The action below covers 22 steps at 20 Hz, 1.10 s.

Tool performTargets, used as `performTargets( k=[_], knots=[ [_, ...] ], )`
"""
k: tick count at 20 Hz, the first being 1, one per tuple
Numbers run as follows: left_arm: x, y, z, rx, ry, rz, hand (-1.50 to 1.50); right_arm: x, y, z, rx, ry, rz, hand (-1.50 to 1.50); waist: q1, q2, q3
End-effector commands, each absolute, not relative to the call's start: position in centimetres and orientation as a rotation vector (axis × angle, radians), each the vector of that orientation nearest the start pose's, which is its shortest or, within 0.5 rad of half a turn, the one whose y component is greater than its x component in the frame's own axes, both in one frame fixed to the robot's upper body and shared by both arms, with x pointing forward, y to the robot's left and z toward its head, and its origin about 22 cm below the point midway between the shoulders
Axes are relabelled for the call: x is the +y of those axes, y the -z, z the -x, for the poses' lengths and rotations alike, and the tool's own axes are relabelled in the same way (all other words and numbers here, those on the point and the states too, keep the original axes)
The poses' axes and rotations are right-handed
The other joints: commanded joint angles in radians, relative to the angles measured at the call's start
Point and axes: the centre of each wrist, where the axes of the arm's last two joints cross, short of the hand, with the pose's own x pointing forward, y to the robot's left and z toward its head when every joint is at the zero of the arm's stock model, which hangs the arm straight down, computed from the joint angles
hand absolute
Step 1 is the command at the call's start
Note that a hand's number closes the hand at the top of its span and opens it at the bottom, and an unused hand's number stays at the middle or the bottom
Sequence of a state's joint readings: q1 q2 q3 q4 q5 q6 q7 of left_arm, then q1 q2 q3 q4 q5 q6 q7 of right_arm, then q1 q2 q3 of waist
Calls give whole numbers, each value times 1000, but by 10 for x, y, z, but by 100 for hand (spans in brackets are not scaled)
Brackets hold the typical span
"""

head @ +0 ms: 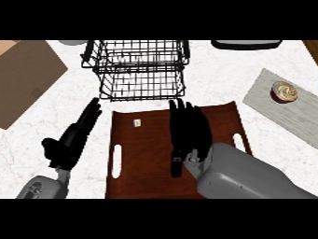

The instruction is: Pick the lemon from the tray and place it in the tiered basket

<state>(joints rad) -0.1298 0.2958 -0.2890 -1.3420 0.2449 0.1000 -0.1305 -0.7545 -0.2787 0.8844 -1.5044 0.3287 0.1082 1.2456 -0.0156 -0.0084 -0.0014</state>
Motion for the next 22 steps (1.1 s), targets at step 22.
performTargets(
  k=[22],
  knots=[
    [242,8,-270,-1525,250,86,0,-66,-54,-259,-681,-1081,868,-150,15,6,1]
  ],
)
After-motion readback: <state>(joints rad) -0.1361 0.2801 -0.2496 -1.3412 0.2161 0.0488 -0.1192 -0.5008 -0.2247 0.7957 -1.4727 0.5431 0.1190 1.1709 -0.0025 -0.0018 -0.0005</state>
